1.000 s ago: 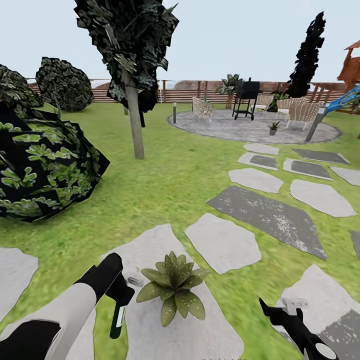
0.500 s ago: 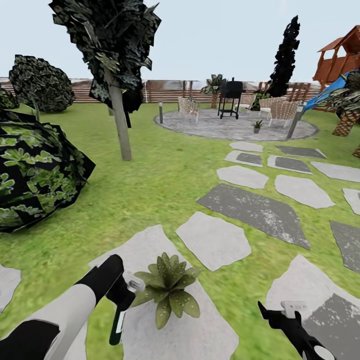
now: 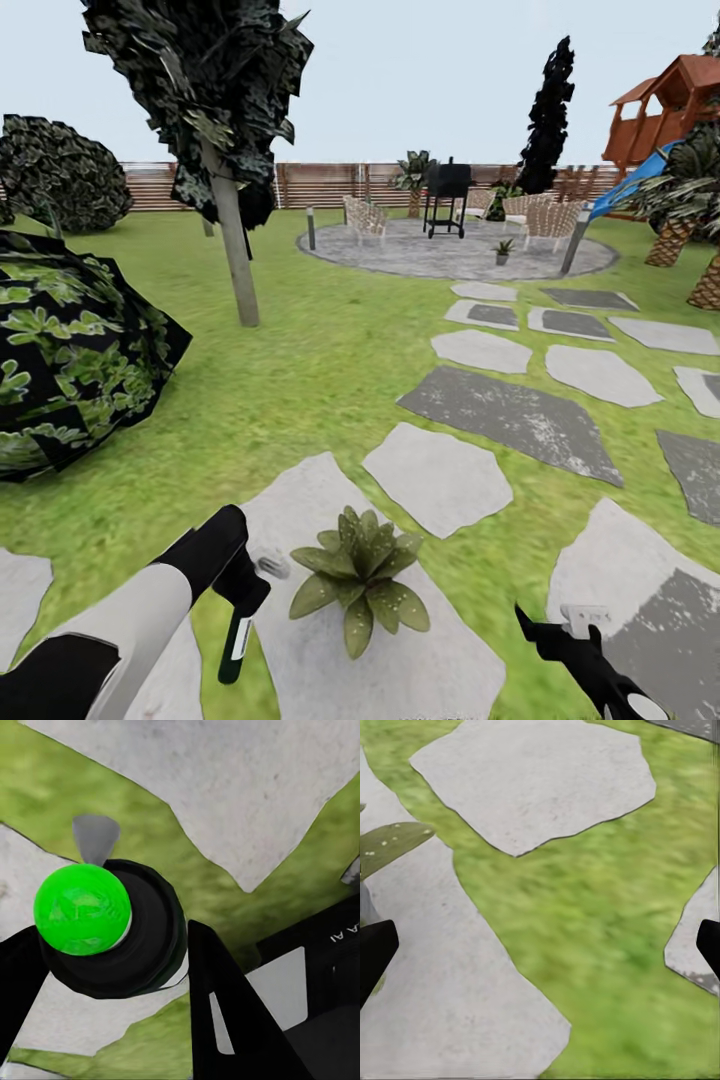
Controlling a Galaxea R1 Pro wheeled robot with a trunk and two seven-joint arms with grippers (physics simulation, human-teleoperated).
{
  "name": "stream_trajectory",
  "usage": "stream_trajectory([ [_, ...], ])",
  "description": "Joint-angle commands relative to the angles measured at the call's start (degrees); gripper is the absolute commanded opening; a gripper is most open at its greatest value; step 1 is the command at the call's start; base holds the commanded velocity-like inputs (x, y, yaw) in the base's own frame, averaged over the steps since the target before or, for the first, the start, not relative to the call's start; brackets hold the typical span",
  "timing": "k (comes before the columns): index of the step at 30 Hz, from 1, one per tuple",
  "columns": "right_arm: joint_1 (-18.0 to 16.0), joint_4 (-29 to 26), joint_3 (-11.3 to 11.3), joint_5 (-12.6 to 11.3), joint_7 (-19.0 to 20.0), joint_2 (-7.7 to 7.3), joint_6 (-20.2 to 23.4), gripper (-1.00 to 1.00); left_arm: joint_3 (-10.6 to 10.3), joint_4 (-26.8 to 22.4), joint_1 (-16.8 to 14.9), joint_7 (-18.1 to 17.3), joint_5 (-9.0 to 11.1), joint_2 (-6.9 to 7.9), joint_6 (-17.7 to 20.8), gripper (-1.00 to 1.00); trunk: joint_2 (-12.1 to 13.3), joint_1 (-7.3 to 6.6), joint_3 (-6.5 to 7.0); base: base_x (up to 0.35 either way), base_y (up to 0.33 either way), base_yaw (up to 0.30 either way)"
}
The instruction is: Pick up the pesticide atomizer in the garden and spray insectifuge to fully cover both potted plants in the garden.
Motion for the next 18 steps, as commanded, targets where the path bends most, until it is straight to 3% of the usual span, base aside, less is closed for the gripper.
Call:
stream_trajectory([
  [1, -0.09, 0.0, -0.38, 0.61, 0.39, 0.06, -0.33, 1.0, -0.19, -0.13, 0.01, -0.58, -0.49, 0.04, 0.08, -1.0, -0.02, -0.01, -0.05, 0.0, 0.309, -0.292],
  [12, -0.09, 0.02, -0.38, 0.61, 0.39, 0.06, -0.33, 1.0, -0.36, -0.13, 0.01, -0.57, -0.49, -0.11, 0.08, -1.0, -0.02, -0.01, -0.05, 0.003, 0.308, -0.295],
  [18, -0.09, 0.02, -0.38, 0.58, 0.39, 0.06, -0.33, 1.0, -0.43, -0.13, 0.08, -0.57, -0.49, -0.14, 0.08, -1.0, -0.02, -0.01, -0.05, 0.16, 0.212, -0.296],
])
